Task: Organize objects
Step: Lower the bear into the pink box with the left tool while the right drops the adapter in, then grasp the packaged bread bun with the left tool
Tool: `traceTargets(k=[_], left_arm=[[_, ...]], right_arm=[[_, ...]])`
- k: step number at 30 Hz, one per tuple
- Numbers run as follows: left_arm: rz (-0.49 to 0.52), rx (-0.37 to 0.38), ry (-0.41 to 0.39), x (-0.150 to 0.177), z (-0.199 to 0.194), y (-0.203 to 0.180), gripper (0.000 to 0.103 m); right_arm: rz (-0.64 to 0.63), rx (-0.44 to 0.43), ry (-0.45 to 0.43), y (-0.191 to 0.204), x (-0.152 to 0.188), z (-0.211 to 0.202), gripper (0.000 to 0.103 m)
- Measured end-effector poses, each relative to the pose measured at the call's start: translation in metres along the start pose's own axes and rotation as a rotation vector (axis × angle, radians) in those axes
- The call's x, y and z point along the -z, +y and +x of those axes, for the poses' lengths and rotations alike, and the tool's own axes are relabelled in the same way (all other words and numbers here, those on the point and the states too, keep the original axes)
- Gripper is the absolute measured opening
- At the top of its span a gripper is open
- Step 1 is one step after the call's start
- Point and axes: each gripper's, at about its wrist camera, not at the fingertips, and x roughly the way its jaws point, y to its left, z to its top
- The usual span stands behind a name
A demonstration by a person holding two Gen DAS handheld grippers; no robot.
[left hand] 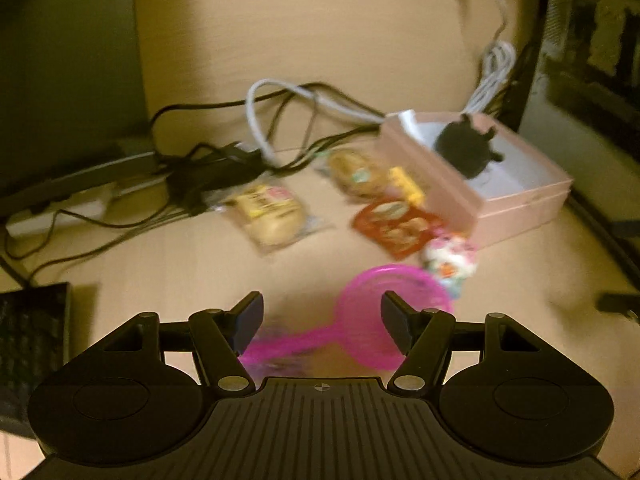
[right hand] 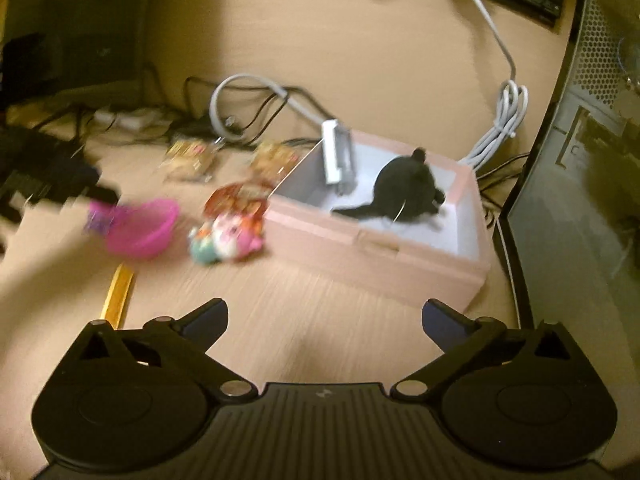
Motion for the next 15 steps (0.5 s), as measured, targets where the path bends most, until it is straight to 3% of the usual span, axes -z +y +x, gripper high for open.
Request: traceTargets(k=[2,4,6,11,15], left_arm=[[-0.104,0.002,0.010,-0.007,0.009,0.015,0.069],[-0.296,0.033,0.010,-0.018,0.023,0.033,0.069],[-0.423,0.011,-0.012,-0.032,0.041,0.040,0.069],[-0.433,-0.165,0.035,-0.066,0.096,0.035,0.069],[-0.397,-0.217,0.070,-0.074,0.129,0.030,0.070]], right_arm=[[-0.015,-0.003,0.019,0.006,0.010,-0.002,0.103],[-0.006,-0.003,0.046,0.010,0.017,-0.002,0.103],[0.028,-0.005,0.073,0.014,0.022,0.001,0.103],[0.056,0.005,0.076,0.027,0.020,-0.001,0.103],[0.073,0.014,0.073,0.029,0.016,-0.006,0.103]])
